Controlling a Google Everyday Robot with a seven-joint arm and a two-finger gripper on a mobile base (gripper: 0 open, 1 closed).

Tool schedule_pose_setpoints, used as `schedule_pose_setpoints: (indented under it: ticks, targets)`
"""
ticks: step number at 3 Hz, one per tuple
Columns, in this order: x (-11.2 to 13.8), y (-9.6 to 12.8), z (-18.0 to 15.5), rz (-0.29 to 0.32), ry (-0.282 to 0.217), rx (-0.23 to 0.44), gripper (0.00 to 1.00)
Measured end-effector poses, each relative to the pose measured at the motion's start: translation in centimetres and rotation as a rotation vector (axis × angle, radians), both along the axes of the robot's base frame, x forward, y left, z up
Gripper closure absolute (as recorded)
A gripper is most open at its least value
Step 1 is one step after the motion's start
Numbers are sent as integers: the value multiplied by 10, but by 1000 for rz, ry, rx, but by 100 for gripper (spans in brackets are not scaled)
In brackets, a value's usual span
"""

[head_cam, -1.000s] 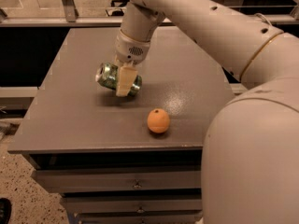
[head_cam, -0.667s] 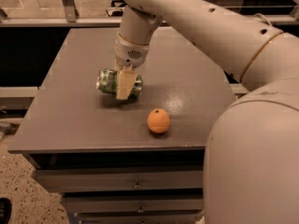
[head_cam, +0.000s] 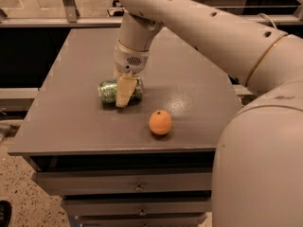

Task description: Knock green can over

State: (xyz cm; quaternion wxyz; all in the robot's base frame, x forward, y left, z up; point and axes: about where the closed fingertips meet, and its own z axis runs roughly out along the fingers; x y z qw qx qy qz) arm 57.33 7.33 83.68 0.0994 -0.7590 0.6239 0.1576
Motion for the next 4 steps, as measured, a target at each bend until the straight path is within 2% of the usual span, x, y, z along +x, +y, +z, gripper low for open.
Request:
schedule_pose_setpoints:
  ticks: [1,3,4]
  targets:
    - [-13,7,-9,-3,11,4,0]
    - [-14,6,-4,-17,0,12,0]
    - [-8,-7,12,-63,-33,37,0]
